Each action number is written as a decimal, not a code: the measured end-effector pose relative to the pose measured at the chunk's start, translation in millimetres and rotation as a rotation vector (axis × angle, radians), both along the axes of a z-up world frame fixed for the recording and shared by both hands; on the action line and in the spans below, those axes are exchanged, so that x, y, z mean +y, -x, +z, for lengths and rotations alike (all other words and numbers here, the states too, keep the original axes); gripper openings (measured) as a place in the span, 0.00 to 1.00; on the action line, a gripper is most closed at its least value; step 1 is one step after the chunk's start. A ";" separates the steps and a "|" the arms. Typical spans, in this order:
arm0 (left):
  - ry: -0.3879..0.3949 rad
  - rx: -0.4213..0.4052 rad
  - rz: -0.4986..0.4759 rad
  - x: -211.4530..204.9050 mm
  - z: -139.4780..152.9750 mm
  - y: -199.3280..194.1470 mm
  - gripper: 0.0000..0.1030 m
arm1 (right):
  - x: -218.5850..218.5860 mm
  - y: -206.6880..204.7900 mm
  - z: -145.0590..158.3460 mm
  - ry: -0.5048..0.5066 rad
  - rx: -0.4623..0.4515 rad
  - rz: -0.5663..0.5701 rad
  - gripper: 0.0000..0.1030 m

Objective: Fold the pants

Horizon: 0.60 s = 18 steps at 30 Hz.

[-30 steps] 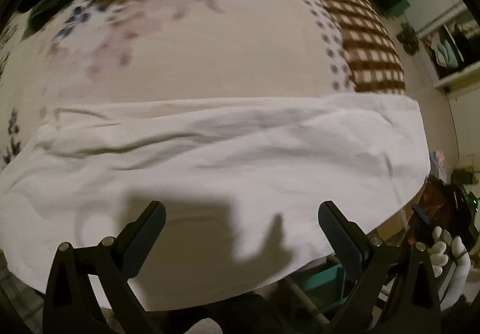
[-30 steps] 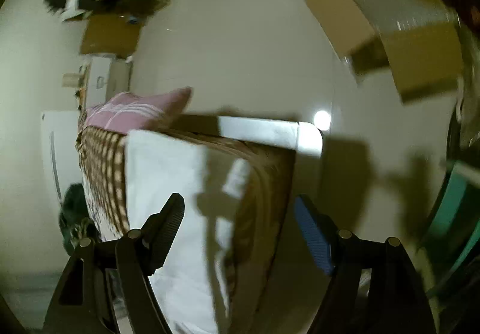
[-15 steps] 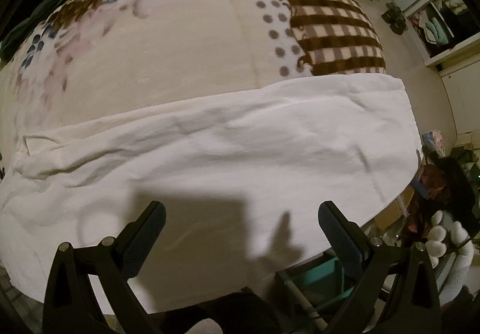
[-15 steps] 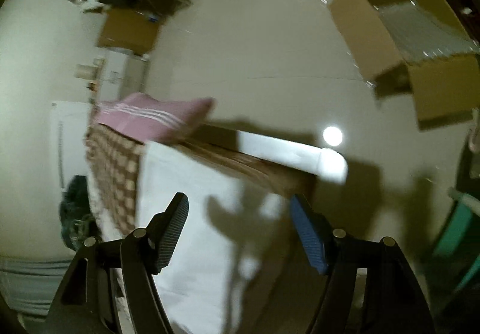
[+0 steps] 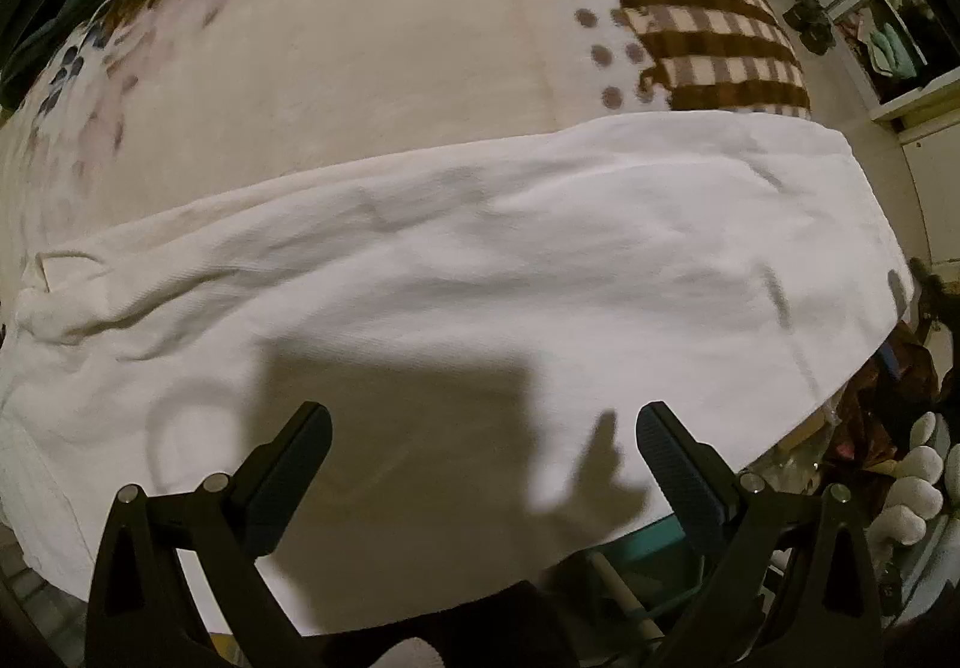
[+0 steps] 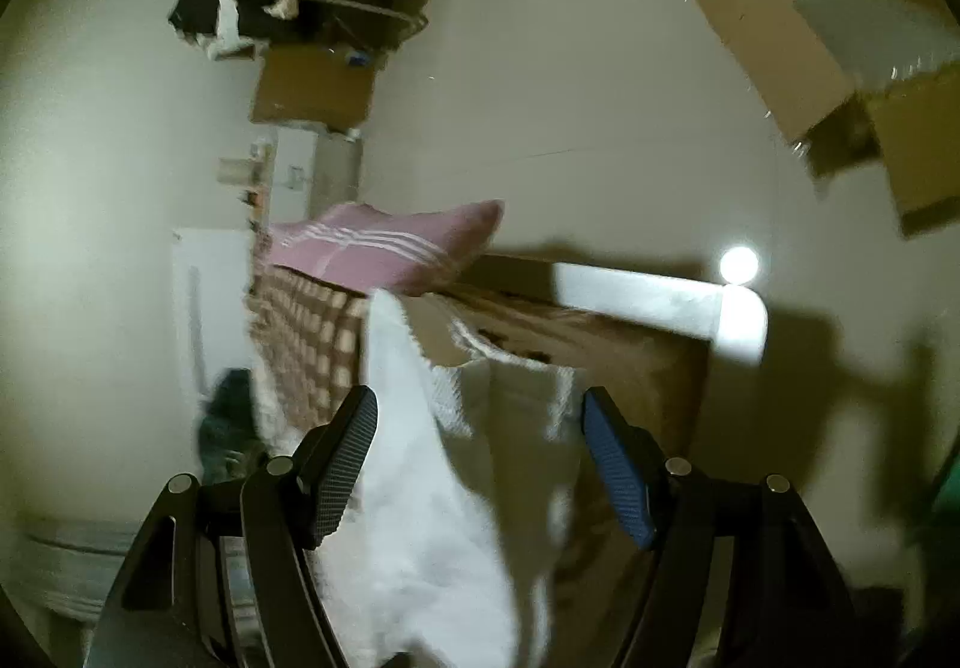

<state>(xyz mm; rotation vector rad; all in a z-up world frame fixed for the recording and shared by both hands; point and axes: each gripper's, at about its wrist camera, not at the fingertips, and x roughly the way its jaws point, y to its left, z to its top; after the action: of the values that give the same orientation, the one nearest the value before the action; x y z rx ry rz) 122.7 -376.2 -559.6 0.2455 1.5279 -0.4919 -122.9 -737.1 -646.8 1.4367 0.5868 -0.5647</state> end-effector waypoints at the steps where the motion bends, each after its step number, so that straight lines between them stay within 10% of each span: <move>1: -0.002 0.004 0.003 -0.9 -1.4 -0.2 1.00 | -1.9 -2.1 -2.9 0.010 0.040 0.009 0.70; 11: -0.002 0.015 0.020 6.6 -9.7 -1.4 1.00 | -1.8 -14.2 9.2 0.000 -0.141 0.032 0.70; 18: 0.002 0.020 0.021 6.4 -10.7 -1.7 1.00 | 9.3 -46.1 5.5 0.067 0.016 0.186 0.69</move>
<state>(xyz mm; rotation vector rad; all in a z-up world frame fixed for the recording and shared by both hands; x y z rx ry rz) 124.4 -369.8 -570.3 0.2236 1.5484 -0.4805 -76.8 -727.7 -641.3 1.2997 0.7003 -0.4446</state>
